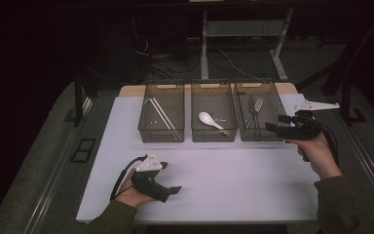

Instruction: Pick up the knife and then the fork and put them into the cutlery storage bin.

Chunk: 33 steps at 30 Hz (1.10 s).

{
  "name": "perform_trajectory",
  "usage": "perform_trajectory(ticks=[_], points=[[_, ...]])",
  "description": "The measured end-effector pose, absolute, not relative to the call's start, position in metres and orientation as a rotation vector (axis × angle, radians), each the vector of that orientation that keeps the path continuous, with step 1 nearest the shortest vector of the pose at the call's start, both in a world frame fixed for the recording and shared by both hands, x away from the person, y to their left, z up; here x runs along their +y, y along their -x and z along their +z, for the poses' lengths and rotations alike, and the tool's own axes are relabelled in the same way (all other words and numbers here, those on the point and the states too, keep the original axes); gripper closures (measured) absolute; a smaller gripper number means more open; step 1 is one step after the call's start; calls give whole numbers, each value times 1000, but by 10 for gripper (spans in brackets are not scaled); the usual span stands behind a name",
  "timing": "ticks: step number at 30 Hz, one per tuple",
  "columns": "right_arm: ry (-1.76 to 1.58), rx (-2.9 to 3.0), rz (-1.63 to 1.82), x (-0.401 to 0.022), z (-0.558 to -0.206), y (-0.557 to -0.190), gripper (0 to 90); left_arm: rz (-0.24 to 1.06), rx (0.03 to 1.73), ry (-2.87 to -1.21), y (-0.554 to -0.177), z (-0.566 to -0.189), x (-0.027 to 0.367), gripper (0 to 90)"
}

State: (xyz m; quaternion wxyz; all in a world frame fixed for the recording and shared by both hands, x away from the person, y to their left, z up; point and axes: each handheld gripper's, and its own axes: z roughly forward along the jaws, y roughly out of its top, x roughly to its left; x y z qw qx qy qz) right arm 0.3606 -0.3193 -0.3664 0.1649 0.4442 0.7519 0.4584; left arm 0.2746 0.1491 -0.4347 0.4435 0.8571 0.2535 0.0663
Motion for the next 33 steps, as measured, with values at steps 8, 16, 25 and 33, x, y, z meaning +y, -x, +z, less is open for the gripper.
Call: perform_trajectory(ticks=[8, 16, 25, 33], points=[[-1200, 2167, 1372, -310, -383, -321, 242, 169, 627, -2127, -275, -434, 151, 36], [-1181, 2194, 1352, -300, -406, -295, 187, 165, 624, -2120, -275, -435, 151, 39], [-1162, 2248, 1291, -295, -430, -273, 139, 163, 606, -2120, -275, -435, 151, 41], [-1145, 2264, 1277, -299, -444, -257, 138, 163, 612, -2116, -274, -434, 152, 41]])
